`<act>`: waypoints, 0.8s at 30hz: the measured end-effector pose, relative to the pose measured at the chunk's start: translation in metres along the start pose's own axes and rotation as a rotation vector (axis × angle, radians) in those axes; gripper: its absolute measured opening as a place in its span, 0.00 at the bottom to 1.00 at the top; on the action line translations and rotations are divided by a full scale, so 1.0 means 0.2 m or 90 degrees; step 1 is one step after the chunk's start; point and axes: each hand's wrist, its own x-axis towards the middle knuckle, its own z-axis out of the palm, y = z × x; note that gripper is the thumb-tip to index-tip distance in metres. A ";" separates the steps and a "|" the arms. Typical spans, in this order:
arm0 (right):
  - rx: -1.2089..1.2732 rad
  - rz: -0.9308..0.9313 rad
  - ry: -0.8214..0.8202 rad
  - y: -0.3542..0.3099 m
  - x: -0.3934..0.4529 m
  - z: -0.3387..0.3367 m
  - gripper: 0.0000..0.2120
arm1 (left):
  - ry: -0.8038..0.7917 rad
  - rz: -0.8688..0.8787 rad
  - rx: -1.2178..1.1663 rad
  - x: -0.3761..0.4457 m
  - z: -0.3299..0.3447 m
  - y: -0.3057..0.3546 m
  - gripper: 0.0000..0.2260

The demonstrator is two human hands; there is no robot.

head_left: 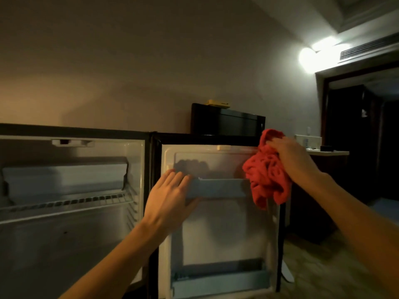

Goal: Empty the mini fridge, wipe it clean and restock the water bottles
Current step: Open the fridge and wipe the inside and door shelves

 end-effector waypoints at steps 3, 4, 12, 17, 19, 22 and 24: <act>0.049 0.073 -0.037 0.10 0.00 -0.04 0.08 | 0.012 -0.003 0.010 0.00 0.00 0.01 0.20; 0.068 0.096 -0.037 0.11 0.00 -0.06 0.08 | 0.010 -0.002 0.014 0.00 0.00 0.01 0.20; 0.000 0.041 -0.052 0.21 -0.01 -0.05 0.08 | 0.032 0.023 0.027 -0.01 0.02 0.00 0.20; 0.016 -0.083 -0.009 -0.12 0.05 -0.05 0.10 | 0.026 0.033 0.022 -0.03 0.03 -0.01 0.24; 0.045 -0.142 -0.002 -0.32 0.08 0.00 0.10 | 0.015 0.060 0.025 -0.05 0.03 -0.03 0.25; 0.046 -0.178 -0.003 -0.60 0.09 0.08 0.17 | 0.010 0.113 0.034 -0.07 0.02 -0.08 0.24; 0.045 -0.192 -0.005 -0.75 0.09 0.13 0.20 | 0.005 0.147 0.024 -0.10 -0.01 -0.11 0.23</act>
